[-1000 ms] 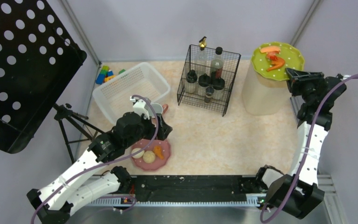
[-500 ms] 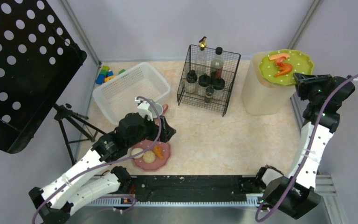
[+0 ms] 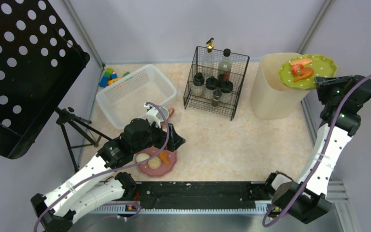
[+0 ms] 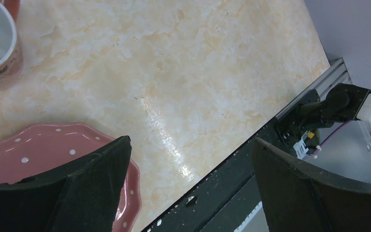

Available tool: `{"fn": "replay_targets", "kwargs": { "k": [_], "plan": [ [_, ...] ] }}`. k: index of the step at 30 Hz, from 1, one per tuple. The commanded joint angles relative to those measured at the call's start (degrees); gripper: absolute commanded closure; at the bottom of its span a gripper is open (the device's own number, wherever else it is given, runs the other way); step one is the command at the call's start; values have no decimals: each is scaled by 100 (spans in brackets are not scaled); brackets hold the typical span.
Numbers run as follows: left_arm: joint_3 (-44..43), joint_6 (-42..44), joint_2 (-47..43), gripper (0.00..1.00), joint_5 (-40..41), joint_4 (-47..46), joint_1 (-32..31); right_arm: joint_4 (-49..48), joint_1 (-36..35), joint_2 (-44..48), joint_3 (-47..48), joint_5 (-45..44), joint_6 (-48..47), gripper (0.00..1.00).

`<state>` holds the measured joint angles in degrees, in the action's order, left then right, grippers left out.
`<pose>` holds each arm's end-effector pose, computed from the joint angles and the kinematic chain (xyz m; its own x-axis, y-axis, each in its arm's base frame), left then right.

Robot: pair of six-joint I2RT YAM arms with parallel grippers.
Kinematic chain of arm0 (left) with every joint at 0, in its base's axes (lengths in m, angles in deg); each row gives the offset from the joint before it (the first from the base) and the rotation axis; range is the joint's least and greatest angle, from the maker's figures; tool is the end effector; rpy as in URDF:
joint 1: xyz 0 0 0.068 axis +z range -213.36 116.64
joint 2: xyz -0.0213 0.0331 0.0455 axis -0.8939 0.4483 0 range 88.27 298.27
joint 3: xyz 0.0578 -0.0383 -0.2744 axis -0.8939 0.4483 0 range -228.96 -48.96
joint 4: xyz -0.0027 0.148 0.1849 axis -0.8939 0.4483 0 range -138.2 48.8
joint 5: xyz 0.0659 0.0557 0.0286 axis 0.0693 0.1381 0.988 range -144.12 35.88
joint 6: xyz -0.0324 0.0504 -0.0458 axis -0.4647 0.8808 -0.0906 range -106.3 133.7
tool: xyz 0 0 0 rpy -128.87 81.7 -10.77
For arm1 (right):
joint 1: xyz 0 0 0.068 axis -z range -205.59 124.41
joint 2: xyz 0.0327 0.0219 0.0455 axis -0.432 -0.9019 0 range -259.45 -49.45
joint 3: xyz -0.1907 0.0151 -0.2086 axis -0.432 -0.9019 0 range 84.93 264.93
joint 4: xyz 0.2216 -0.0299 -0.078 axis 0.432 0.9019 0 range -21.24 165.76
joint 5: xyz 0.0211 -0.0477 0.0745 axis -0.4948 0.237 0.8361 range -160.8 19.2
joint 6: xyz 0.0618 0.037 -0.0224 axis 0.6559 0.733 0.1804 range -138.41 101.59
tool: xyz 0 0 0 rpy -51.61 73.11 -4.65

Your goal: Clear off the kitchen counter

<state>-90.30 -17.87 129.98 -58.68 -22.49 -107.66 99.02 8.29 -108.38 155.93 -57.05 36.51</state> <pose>0.1091 -0.1136 0.2944 -0.6593 -0.0858 -0.7469 0.4720 0.7261 -0.5001 0.1815 -0.1038 0.4106 0.1407 0.8629 -0.4854 0.4156 0.3935 0.8200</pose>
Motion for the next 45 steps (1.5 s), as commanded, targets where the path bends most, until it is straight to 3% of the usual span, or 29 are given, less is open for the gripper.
{"fn": "replay_targets", "kwargs": {
  "k": [1,9,19,26,35,45],
  "plan": [
    [38,11,-88,1,-257,-357,8,-839,48,-85,791,12,-51,100],
    [103,2,-197,1,-300,-374,8,-505,52,-1014,1734,277,-704,100],
    [108,-6,-112,1,-406,-410,8,-298,-24,-1423,2053,140,-1527,100],
    [116,-7,-73,1,-436,-441,8,34,-761,-1784,2668,-488,-2386,100],
    [120,3,-32,1,-422,-439,8,195,-1241,-2189,3176,-852,-3178,100],
    [112,2,43,1,-408,-413,8,333,-1953,-2490,3643,-1890,-4334,100]
  ]
}}
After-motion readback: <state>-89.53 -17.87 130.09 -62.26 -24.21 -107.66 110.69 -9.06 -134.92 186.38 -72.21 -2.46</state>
